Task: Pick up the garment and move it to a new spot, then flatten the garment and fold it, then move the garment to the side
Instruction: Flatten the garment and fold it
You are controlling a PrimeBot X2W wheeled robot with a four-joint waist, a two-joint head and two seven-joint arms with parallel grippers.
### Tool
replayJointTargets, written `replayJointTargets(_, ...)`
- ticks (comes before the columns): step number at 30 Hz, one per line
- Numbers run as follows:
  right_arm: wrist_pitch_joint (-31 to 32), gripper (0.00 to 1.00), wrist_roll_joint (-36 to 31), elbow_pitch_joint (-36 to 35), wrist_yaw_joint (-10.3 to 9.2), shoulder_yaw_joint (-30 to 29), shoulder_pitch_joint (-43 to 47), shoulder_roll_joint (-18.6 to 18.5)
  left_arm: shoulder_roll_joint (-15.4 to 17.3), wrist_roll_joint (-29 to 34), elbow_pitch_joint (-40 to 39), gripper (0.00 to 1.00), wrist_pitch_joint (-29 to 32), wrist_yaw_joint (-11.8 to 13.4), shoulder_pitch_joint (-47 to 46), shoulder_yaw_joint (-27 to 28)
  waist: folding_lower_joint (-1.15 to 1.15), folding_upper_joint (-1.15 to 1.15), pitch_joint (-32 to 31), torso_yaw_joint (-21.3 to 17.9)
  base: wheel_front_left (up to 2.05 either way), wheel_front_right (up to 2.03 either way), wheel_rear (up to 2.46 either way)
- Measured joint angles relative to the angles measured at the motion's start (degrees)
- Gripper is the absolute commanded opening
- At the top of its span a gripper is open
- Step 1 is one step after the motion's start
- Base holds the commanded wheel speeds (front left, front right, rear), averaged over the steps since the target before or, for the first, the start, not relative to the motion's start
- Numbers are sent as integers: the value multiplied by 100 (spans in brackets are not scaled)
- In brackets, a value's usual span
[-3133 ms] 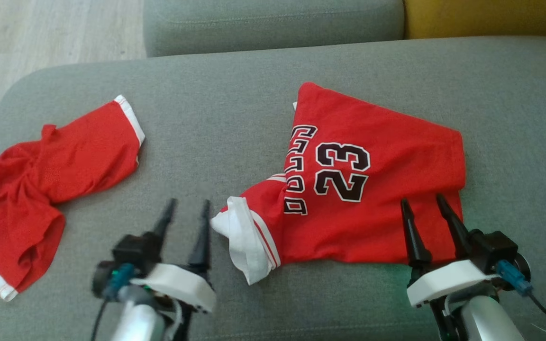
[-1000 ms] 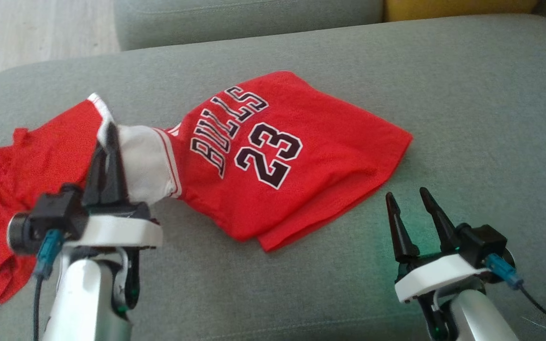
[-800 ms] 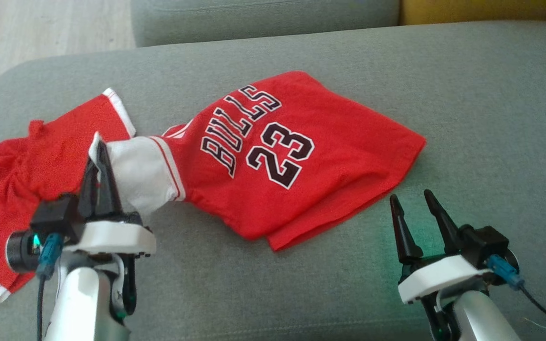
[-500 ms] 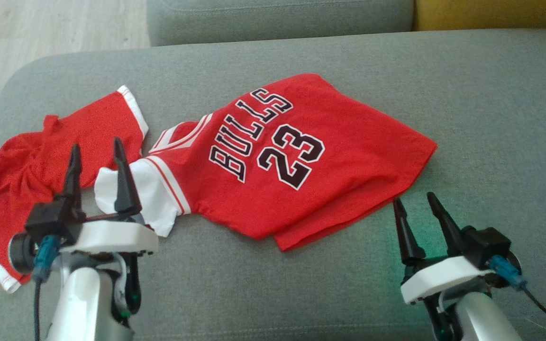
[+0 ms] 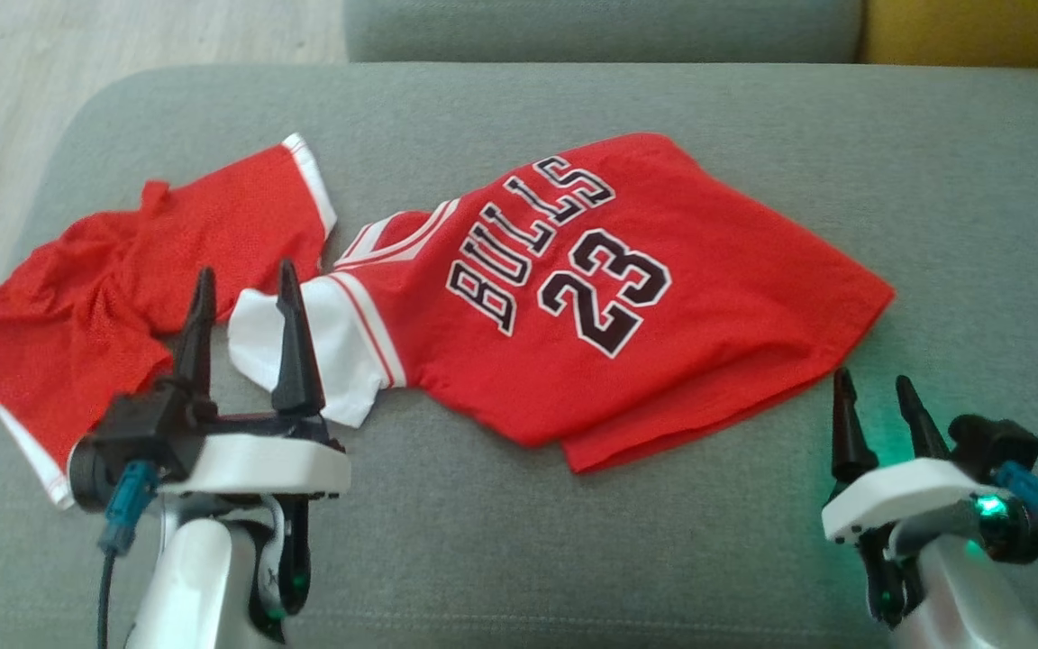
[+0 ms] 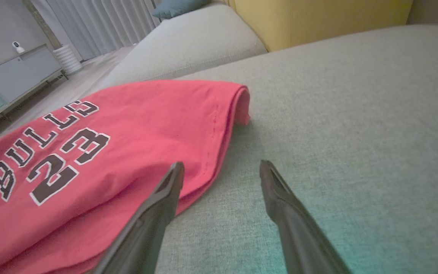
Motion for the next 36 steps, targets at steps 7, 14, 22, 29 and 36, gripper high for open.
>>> replayJointTargets(7, 0, 100, 190, 869, 0, -123, -536, 0, 4, 0, 0, 100, 0, -44, -3, -1, 0, 0, 132, 177, 0, 0, 0)
replayJointTargets(14, -30, 100, 447, 1421, 0, -40, -937, -8, 3, 0, 1, 100, 0, -77, -16, -2, 0, 0, 283, 296, 0, 0, 0)
replayJointTargets(22, -46, 0, 247, 1616, 0, 108, -1190, -14, 4, -1, 1, 100, 0, -90, -18, 22, 0, 0, 304, 226, 0, 0, 0)
replayJointTargets(29, -36, 0, -1492, 1109, 1, -1026, -1191, -29, 3, -97, -18, 100, 0, -43, -18, 18, 0, 0, 206, 63, 0, 0, 0)
replayJointTargets(36, 717, 0, -2726, 322, 4, -1379, -1503, -595, 4, -162, -42, 100, 0, 7, -19, -12, 0, 0, 197, 43, 0, 0, 0)
